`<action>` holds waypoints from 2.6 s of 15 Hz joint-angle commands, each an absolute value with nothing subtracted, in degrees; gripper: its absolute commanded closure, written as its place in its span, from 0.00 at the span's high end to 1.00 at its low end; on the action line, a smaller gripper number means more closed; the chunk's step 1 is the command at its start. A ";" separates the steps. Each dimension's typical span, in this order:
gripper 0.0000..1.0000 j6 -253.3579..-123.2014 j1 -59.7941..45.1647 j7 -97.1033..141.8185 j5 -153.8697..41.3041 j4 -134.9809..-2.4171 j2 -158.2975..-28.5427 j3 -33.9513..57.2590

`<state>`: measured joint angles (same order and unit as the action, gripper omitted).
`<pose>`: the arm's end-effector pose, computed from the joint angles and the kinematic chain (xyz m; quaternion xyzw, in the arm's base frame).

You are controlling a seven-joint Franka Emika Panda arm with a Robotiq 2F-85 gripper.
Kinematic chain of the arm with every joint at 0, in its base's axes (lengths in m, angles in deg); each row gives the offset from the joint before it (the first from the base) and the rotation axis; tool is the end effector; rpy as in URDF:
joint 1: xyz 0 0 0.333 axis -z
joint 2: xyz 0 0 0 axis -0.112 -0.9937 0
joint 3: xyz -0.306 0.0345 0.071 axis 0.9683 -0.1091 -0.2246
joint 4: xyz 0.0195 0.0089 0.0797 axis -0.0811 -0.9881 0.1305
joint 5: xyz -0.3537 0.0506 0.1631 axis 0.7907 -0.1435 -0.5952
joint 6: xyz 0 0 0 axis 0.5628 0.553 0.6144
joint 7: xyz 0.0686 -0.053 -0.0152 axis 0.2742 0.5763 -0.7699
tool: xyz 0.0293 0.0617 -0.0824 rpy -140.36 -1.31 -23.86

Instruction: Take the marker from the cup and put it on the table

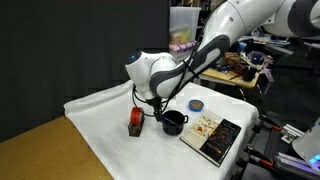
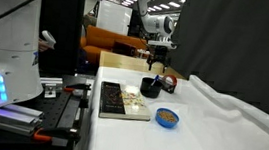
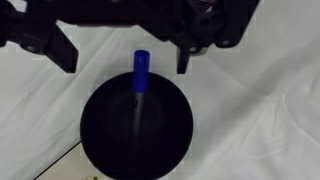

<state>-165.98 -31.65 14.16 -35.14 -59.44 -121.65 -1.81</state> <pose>0.5959 0.3578 0.2097 0.8975 0.4050 -0.0886 0.1505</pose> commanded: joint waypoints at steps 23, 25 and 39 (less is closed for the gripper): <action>1.00 -163.65 -31.96 14.64 -36.70 -54.08 -125.74 0.04; 1.00 -163.78 -32.01 14.73 -36.83 -54.56 -125.57 0.01; 1.00 -165.04 -32.29 14.34 -36.17 -54.65 -125.84 0.06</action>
<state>-165.20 -32.07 14.43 -35.98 -54.99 -125.67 -0.15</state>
